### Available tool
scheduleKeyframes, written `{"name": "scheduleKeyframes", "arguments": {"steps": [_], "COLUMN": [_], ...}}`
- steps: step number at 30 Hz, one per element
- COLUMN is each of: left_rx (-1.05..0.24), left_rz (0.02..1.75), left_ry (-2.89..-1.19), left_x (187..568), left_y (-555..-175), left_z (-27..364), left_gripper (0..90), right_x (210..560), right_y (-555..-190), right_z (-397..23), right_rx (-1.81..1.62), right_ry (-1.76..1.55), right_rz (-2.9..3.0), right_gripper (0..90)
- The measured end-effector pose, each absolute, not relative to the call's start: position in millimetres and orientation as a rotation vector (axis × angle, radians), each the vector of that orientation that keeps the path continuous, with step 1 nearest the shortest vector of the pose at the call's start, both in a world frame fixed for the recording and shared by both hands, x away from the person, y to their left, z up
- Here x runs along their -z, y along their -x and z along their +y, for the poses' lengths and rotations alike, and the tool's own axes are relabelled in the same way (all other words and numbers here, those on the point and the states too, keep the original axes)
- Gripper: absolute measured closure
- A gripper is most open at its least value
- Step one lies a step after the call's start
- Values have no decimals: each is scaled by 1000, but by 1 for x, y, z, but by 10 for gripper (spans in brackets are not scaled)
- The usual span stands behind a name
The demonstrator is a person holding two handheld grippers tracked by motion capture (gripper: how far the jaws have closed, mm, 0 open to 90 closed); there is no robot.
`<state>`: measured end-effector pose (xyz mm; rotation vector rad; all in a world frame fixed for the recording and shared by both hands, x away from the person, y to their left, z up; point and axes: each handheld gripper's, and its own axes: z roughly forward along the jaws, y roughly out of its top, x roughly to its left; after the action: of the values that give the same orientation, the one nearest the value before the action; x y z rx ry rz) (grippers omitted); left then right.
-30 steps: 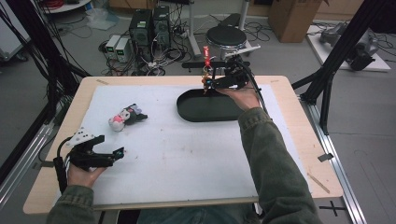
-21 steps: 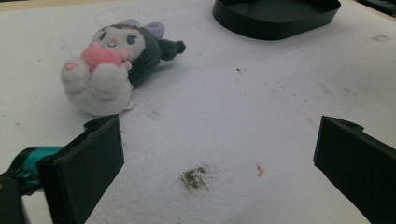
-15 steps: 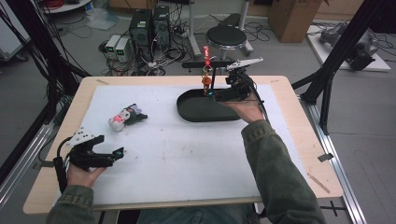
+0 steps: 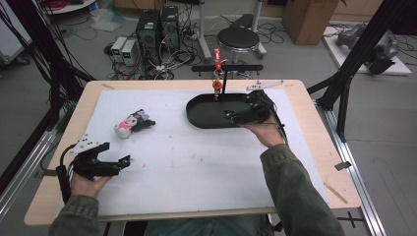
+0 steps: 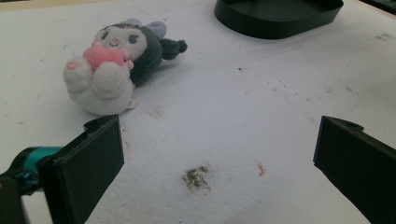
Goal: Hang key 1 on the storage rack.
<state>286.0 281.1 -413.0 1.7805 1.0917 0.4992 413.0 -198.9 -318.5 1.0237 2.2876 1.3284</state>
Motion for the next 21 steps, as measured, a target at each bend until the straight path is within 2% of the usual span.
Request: {"name": "scheduleKeyframes", "arguments": {"steps": [14, 21], "left_rx": [-497, -497], "left_rz": [1097, 1100], "left_ry": [-1784, -1790], "left_x": [414, 414], "left_y": [-286, -287], "left_z": [281, 280], "left_gripper": [20, 20], "right_x": [347, 371], "right_y": [-389, -363], "right_z": [-218, -229], "right_rx": [-1318, -1272], "right_ry": [-1054, -1055], "right_rz": [2277, 2264], "right_gripper": [9, 9]}}
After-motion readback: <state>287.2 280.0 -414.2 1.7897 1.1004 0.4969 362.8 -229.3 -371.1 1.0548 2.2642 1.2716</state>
